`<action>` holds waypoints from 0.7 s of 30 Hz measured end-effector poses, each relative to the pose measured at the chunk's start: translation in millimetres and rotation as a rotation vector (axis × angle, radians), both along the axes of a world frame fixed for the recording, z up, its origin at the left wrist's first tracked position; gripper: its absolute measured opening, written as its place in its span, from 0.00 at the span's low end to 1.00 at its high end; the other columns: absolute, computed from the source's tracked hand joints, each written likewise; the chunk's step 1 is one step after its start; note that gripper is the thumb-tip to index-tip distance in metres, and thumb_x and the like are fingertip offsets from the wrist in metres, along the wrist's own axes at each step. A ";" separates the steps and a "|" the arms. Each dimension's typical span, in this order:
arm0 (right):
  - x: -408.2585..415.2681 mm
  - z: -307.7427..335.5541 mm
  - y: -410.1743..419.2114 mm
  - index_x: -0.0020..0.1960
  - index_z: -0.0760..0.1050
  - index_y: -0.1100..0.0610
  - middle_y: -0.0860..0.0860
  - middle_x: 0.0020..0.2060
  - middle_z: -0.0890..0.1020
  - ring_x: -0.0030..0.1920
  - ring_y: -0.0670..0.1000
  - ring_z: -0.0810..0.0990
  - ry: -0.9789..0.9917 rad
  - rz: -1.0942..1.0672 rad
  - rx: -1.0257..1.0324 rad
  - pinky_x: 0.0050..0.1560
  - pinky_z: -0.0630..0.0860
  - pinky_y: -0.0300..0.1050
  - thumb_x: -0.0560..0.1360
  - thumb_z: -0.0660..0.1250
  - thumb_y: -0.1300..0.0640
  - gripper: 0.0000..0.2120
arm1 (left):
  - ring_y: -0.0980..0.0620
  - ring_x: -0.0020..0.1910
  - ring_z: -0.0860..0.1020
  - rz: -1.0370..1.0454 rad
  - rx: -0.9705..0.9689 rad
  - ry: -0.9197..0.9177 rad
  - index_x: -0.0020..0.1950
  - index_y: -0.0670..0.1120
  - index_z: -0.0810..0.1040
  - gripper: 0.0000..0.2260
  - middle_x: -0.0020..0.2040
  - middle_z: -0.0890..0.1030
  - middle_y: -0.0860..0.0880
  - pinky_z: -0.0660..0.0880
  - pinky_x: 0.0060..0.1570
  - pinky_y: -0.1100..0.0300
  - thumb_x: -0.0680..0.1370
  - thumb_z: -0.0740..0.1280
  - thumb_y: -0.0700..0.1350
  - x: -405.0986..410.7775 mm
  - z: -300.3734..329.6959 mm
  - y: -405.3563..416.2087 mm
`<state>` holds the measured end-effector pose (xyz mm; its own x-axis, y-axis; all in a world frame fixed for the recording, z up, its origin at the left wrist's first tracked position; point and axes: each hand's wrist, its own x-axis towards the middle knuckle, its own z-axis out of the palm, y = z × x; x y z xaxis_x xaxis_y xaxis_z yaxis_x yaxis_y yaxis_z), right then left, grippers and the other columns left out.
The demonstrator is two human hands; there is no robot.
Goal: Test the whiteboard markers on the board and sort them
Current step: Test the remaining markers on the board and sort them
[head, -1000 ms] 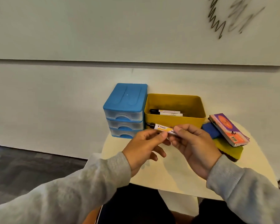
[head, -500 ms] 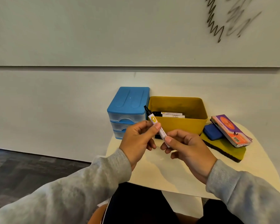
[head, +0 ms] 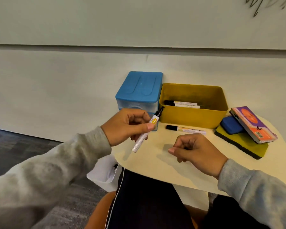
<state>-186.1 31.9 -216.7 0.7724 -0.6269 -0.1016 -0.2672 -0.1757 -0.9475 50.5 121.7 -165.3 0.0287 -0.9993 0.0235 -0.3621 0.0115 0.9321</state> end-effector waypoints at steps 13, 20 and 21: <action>92.0 -61.5 16.9 0.58 0.79 0.50 0.48 0.56 0.78 0.55 0.54 0.75 0.128 0.240 -0.893 0.52 0.74 0.52 0.78 0.66 0.55 0.10 | 0.49 0.26 0.79 0.168 0.142 0.245 0.41 0.44 0.85 0.20 0.32 0.82 0.42 0.76 0.27 0.63 0.56 0.80 0.54 128.9 10.7 33.8; 90.6 -64.8 13.5 0.63 0.77 0.49 0.48 0.62 0.77 0.61 0.53 0.73 0.190 0.249 -0.893 0.56 0.71 0.51 0.80 0.62 0.51 0.13 | 0.48 0.28 0.75 0.601 0.491 0.080 0.43 0.43 0.82 0.11 0.34 0.79 0.43 0.67 0.30 0.59 0.72 0.69 0.51 177.0 -86.0 31.5; 90.8 -64.9 13.4 0.63 0.77 0.49 0.48 0.62 0.77 0.61 0.53 0.73 0.203 0.255 -0.881 0.57 0.71 0.51 0.80 0.62 0.50 0.13 | 0.47 0.29 0.76 0.651 0.547 0.043 0.45 0.41 0.81 0.10 0.35 0.79 0.42 0.68 0.31 0.58 0.76 0.67 0.48 184.8 -106.6 29.2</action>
